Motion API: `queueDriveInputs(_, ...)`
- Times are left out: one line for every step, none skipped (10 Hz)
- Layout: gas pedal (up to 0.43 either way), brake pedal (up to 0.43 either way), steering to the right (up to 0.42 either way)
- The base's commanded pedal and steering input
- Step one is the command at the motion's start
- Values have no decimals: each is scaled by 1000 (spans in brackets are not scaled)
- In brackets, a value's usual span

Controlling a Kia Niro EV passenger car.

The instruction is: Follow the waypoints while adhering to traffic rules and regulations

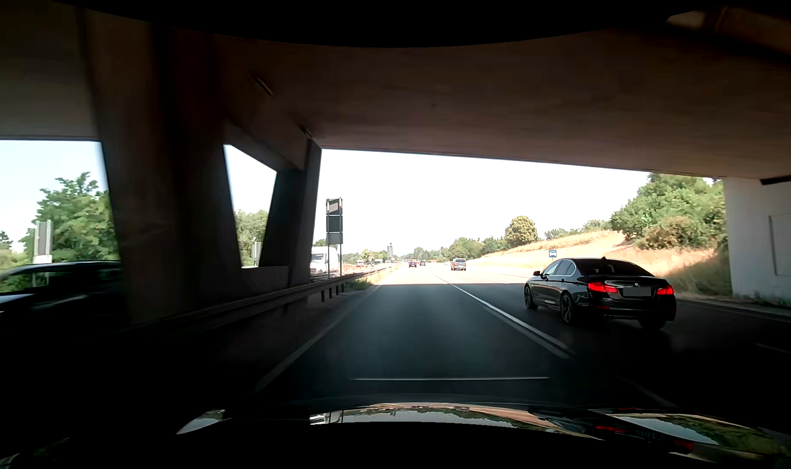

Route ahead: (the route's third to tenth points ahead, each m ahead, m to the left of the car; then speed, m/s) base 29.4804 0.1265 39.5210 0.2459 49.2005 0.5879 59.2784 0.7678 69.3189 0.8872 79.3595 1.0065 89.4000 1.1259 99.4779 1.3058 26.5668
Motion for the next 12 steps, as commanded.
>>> queueDriveInputs(138,0,-1)
queueDriveInputs(138,0,-1)
queueDriveInputs(138,0,-1)
queueDriveInputs(138,0,-1)
queueDriveInputs(138,0,-1)
queueDriveInputs(138,0,-1)
queueDriveInputs(138,0,-1)
queueDriveInputs(138,0,-1)
queueDriveInputs(150,0,-1)
queueDriveInputs(150,0,-1)
queueDriveInputs(150,0,-1)
queueDriveInputs(150,0,-1)
